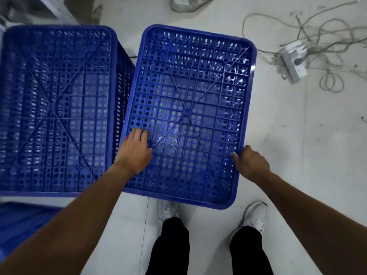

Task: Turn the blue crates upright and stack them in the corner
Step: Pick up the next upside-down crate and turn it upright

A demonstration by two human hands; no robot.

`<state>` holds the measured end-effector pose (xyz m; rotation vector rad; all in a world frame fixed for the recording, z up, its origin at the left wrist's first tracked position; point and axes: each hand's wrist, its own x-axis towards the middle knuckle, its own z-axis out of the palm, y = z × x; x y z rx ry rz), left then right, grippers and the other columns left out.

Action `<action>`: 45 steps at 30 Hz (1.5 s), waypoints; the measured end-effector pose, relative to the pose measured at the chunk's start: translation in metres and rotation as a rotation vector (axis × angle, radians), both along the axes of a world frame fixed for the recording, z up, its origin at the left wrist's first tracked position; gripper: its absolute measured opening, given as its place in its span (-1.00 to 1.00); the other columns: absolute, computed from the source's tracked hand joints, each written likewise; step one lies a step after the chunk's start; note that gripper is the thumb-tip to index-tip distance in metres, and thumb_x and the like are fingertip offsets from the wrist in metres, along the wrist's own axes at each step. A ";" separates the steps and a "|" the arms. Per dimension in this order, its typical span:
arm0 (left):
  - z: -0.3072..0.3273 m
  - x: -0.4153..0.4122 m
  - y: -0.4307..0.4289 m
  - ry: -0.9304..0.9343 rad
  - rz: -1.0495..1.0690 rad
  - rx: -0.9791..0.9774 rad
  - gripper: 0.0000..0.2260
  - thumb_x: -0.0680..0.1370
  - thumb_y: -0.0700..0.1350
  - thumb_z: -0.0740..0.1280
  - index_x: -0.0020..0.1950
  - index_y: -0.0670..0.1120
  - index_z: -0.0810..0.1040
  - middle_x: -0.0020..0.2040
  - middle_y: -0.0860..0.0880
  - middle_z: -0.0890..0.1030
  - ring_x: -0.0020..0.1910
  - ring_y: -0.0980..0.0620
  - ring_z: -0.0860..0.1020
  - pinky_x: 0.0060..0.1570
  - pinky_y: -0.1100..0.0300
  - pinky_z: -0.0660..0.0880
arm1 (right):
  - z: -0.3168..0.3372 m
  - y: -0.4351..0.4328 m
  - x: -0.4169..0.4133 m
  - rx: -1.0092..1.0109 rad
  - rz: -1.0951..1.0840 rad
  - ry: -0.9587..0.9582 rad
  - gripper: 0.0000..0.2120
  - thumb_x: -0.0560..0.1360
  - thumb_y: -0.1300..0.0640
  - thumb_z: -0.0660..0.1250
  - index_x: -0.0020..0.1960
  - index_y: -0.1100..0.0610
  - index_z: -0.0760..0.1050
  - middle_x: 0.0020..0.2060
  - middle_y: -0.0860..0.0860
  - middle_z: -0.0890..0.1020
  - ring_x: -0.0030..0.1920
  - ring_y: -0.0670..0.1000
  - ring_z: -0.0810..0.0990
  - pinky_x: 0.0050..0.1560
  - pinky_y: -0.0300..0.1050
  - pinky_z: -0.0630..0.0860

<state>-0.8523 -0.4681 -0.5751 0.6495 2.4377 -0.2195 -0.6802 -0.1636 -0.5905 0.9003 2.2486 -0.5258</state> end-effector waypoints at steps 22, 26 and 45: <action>-0.006 -0.069 -0.021 -0.254 0.481 -0.112 -0.12 0.38 0.06 0.57 0.53 -0.17 0.18 0.41 -0.24 0.41 0.24 -0.25 0.51 0.18 -0.09 0.54 | -0.007 -0.007 -0.032 0.088 -0.312 0.051 -0.70 0.60 0.06 0.19 0.20 0.26 0.35 0.11 0.20 0.58 0.07 0.26 0.58 0.00 0.03 0.48; -0.001 -0.059 -0.007 -0.283 0.515 -0.114 -0.26 0.34 0.06 0.60 0.33 -0.22 0.33 0.09 -0.16 0.52 0.04 -0.19 0.53 -0.03 -0.01 0.55 | -0.004 0.014 -0.023 0.033 -0.316 0.031 -0.69 0.57 0.06 0.23 0.20 0.26 0.35 0.12 0.19 0.57 0.09 0.26 0.58 0.02 0.04 0.48; 0.004 0.063 0.181 -0.303 0.511 0.168 -0.24 0.28 0.15 0.62 0.28 -0.14 0.34 0.14 -0.09 0.52 0.11 -0.17 0.56 0.01 0.01 0.54 | 0.016 0.192 0.085 0.342 -0.359 0.059 -0.64 0.58 0.12 0.25 0.29 0.28 0.35 0.17 0.25 0.53 0.14 0.32 0.56 0.08 0.11 0.47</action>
